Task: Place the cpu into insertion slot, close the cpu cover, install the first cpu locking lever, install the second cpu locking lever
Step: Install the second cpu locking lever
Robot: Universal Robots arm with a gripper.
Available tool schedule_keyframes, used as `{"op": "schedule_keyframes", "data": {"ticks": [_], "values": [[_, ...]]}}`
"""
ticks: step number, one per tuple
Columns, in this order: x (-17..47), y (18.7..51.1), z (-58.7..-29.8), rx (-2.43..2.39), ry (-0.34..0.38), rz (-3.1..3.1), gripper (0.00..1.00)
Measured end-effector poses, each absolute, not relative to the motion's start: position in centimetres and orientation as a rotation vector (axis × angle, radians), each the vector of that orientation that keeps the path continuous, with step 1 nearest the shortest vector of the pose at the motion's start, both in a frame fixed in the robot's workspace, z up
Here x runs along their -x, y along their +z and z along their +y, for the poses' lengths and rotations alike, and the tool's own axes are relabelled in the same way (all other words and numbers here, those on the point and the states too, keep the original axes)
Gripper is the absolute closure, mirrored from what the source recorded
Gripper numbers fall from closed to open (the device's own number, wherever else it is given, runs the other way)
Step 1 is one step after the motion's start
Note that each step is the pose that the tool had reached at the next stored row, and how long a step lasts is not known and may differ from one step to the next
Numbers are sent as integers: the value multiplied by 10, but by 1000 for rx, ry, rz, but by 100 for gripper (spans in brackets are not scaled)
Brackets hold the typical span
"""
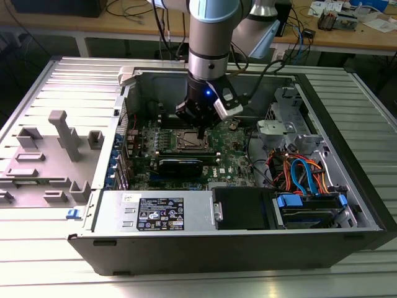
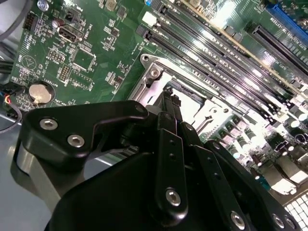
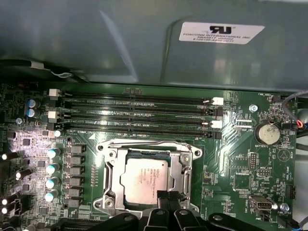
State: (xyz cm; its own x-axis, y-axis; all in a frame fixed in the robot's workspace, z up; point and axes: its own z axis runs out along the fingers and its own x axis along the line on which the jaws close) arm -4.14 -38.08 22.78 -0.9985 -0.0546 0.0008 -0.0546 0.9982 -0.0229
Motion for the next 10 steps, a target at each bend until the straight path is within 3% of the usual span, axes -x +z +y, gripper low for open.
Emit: {"op": "schedule_keyframes", "data": {"ticks": [10], "values": [[41, 238, -390, -86, 37, -3140, 89]]}}
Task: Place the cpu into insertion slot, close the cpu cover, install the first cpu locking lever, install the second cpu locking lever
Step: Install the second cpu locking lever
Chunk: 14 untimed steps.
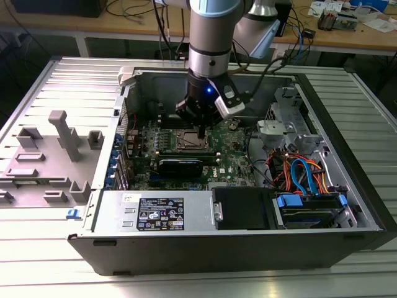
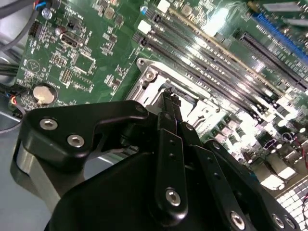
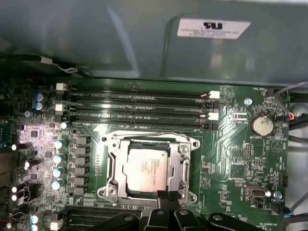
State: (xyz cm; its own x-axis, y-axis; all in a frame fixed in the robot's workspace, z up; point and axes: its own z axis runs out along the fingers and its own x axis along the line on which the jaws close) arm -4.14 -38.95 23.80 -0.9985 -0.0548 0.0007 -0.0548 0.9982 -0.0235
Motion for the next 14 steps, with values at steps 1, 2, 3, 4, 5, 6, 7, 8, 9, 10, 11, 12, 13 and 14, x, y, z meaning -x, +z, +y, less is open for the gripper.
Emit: {"op": "schedule_keyframes", "data": {"ticks": [1, 2, 3, 4, 5, 6, 7, 8, 9, 10, 11, 12, 13, 14], "values": [[41, 238, -391, -86, 37, -3140, 89], [41, 238, -393, -86, 37, -3140, 89], [41, 238, -393, -86, 37, -3140, 89], [41, 240, -394, -86, 37, -3140, 89], [41, 242, -394, -86, 37, -3140, 89], [41, 243, -395, -86, 37, -3140, 89], [41, 243, -396, -86, 37, -3140, 89], [41, 243, -399, -86, 37, -3140, 89], [42, 243, -401, -86, 36, -3140, 89], [42, 243, -404, -86, 35, -3140, 89], [43, 243, -407, -86, 28, -3140, 89], [44, 243, -409, -86, 6, -3141, 89], [45, 242, -410, -86, -14, -3141, 89], [46, 242, -412, -86, -30, -3141, 89]]}}
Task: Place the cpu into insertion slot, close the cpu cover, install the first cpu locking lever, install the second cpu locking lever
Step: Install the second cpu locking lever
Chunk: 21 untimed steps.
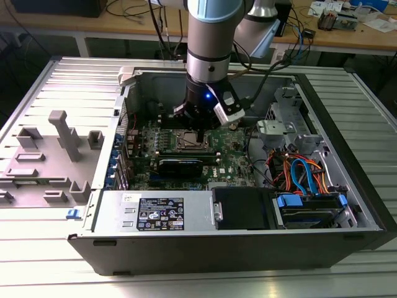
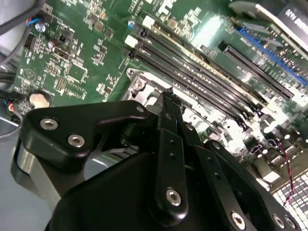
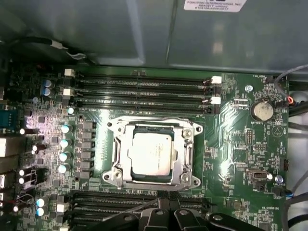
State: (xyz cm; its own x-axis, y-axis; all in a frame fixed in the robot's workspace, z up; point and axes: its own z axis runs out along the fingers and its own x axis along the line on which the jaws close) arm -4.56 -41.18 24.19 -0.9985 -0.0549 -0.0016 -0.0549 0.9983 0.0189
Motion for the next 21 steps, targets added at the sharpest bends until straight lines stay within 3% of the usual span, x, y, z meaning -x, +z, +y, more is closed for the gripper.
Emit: {"op": "schedule_keyframes", "data": {"ticks": [21], "values": [[59, 239, -425, 86, 72, 3138, 89]]}}
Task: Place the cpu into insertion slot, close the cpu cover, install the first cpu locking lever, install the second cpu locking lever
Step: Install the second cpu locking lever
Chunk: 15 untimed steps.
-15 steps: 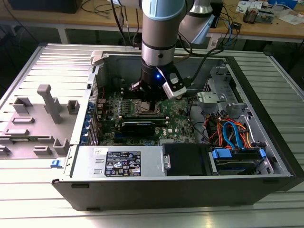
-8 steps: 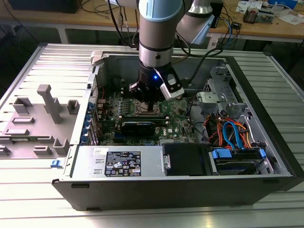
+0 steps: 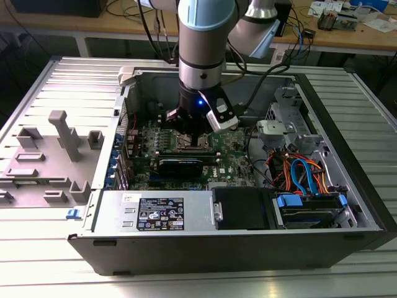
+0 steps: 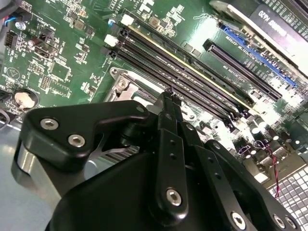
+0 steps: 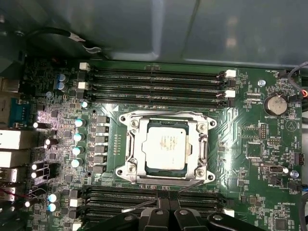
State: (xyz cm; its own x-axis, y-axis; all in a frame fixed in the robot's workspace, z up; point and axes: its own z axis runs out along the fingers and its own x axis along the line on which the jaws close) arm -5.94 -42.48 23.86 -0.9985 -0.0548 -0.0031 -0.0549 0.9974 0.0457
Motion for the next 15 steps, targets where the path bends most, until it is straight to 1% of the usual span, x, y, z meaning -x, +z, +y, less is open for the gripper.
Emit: {"op": "schedule_keyframes", "data": {"ticks": [7, 15], "values": [[60, 235, -425, 86, 74, 3138, 89], [73, 225, -425, 86, 97, 3137, 89]]}}
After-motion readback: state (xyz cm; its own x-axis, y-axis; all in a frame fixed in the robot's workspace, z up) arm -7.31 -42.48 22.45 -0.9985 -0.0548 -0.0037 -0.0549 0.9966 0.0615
